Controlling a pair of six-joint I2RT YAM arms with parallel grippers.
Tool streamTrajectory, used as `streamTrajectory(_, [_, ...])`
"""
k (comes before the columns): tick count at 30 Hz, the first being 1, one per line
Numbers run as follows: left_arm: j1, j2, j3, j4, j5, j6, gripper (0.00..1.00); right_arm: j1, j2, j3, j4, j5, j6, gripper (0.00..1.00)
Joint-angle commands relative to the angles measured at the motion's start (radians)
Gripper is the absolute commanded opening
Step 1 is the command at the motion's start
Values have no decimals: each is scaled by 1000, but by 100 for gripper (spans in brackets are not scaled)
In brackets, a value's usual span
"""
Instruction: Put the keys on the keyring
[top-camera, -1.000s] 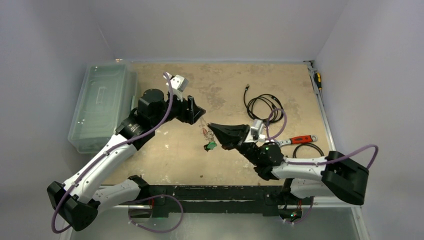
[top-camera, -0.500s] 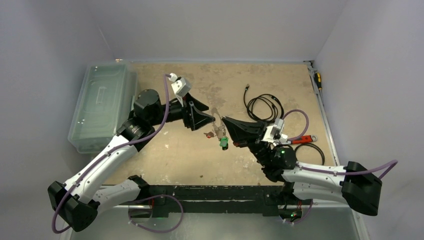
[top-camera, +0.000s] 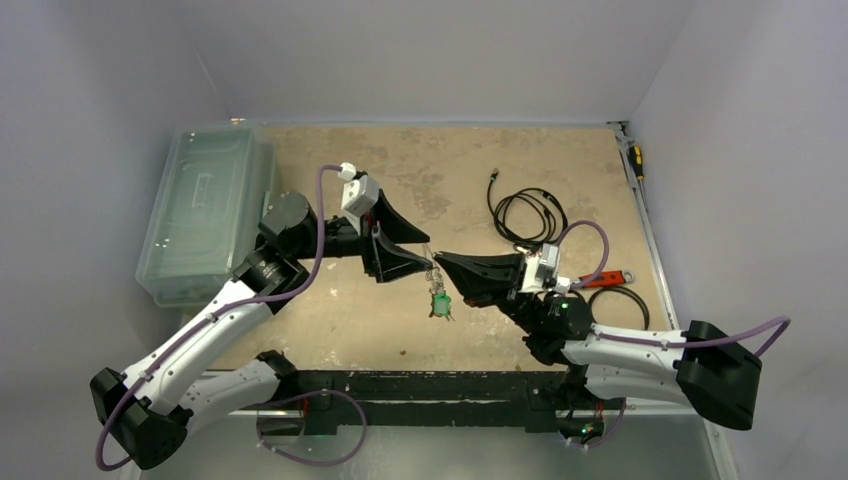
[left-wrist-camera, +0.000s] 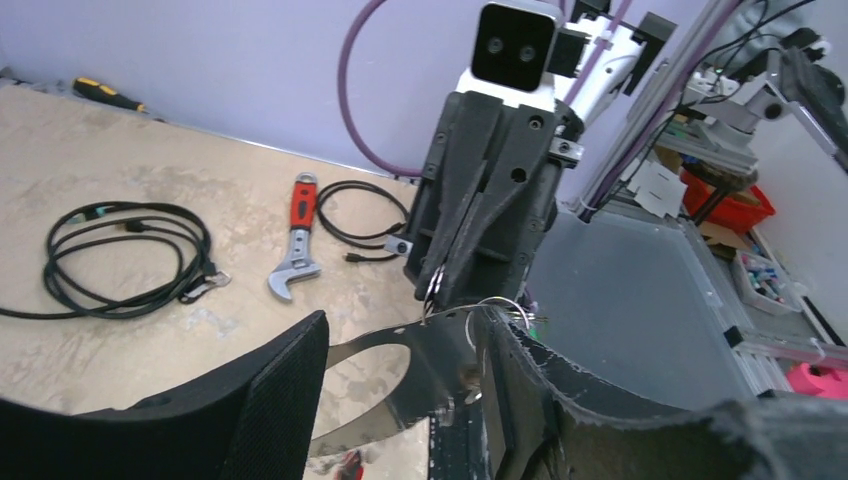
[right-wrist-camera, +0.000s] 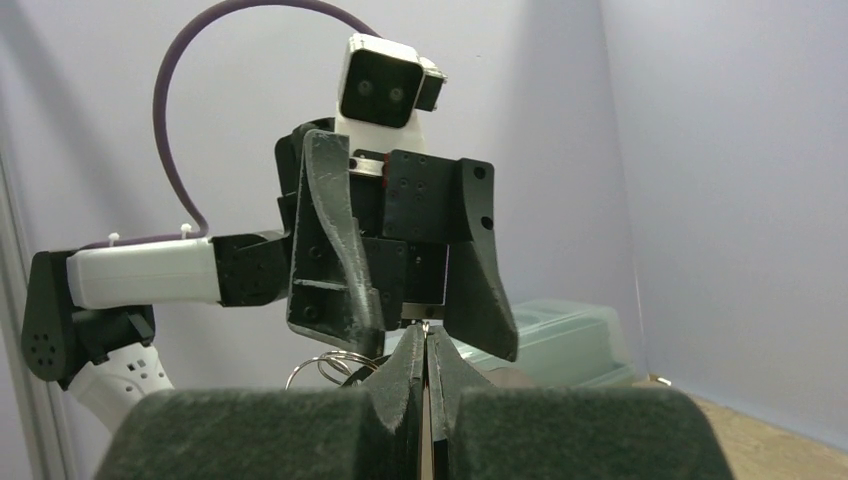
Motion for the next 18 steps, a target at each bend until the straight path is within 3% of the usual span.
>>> streamTrajectory(1, [-21,-20,-40,116,44,-41,52,-8,10,44,148,-76,25,0])
streamTrajectory(10, [-35,-44,-92,229,25,-101,32,-8,75,100,198,-211,96,0])
streamTrajectory(14, [-35,-68,-143,324,26,-142,1,-8,85,113,216,-243,113,0])
streamTrajectory(18, [-38,-99,-150,295,-10,-124,0,-8,59,110,181,-236,89,0])
